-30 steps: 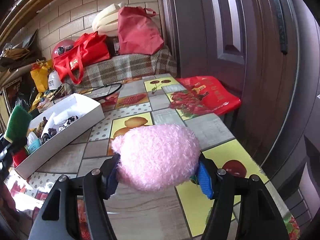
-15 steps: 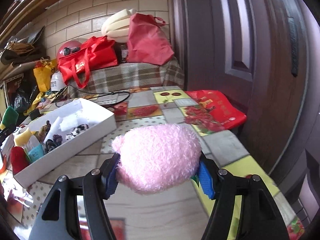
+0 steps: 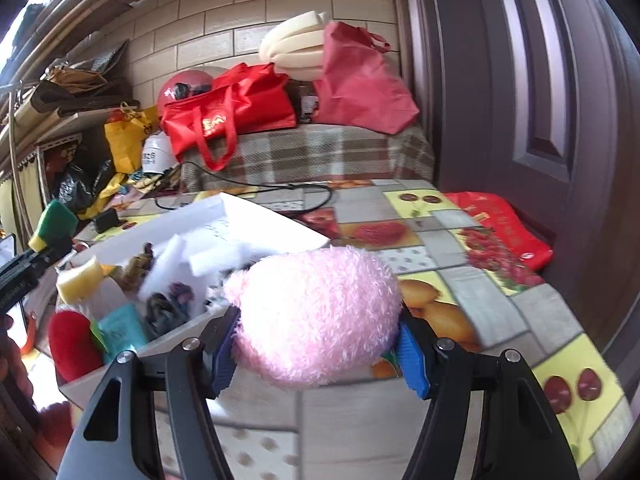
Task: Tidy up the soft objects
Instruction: 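Carry sponge and pink fluffy ball into the white box while both tools open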
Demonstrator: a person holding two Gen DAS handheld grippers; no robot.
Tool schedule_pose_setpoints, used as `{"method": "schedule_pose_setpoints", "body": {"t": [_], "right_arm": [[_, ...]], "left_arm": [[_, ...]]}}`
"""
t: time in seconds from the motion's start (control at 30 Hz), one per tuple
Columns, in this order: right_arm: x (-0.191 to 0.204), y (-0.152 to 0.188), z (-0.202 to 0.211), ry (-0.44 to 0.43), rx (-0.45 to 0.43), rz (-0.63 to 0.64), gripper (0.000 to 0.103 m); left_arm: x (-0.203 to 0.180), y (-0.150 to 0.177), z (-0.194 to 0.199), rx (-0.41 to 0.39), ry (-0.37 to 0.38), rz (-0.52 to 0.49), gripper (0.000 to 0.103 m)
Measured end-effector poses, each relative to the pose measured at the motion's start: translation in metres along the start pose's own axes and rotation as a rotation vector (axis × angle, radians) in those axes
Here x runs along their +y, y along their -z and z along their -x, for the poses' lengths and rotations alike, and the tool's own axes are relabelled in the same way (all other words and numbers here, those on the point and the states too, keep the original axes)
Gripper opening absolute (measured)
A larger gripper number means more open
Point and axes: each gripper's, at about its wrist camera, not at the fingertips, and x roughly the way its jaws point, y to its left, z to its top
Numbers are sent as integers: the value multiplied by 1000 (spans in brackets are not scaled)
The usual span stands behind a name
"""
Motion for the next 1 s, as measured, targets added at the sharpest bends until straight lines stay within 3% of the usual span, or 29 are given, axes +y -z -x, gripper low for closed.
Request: {"method": "schedule_pose_setpoints", "body": {"t": [0.3,0.43,0.7,0.73,0.77,0.8,0.83,0.97,1.0], "right_arm": [[52,-28,-33,-101,-5,55,67],[74,-44,-55,-151,49,64,68],[89,-41,-79,-155,110,73,68],[88,-41,-79,-161,109,64,69],[88,-41,-78,-169,108,62,71],[87,-40,-76,-172,100,62,80],[87,-41,-74,-169,84,64,85],[86,-42,-62,-171,38,51,89],[85,-41,-58,-176,30,41,95]], "left_arm": [[6,-28,-29,42,-18,0,37],[8,-39,-55,114,-70,4,37],[20,-31,-89,228,-143,37,40],[21,-30,-90,230,-150,37,43],[21,-30,-89,225,-176,36,62],[22,-30,-87,213,-202,34,79],[23,-31,-83,193,-212,40,103],[24,-33,-70,145,-187,56,103],[24,-34,-67,143,-180,57,103]]}}
